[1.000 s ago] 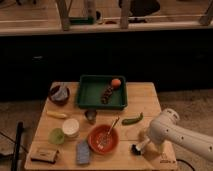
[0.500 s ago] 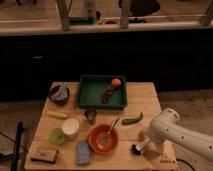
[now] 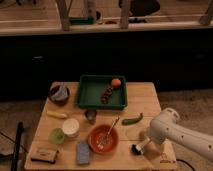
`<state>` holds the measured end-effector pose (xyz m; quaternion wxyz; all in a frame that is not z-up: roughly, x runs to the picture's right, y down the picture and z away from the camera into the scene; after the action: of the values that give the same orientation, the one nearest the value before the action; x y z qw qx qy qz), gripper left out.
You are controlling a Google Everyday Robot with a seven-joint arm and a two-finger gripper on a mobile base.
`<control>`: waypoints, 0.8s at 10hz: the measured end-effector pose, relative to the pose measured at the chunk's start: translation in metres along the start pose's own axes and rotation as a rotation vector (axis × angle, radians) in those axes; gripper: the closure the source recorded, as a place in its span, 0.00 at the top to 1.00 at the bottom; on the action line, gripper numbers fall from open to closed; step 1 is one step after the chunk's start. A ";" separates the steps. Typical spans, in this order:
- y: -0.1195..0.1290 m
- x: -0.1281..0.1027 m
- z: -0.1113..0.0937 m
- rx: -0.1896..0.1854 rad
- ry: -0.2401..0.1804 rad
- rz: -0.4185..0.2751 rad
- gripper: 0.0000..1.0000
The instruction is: Place brush in metal cup
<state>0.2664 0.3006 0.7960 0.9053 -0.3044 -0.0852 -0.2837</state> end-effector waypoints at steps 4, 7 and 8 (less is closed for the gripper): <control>0.000 -0.001 -0.003 -0.006 -0.018 0.008 0.78; 0.001 -0.003 -0.006 -0.013 -0.023 0.016 0.78; 0.001 -0.004 -0.007 -0.014 -0.024 0.017 0.78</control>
<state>0.2638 0.2987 0.7892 0.9044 -0.3149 -0.0912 -0.2731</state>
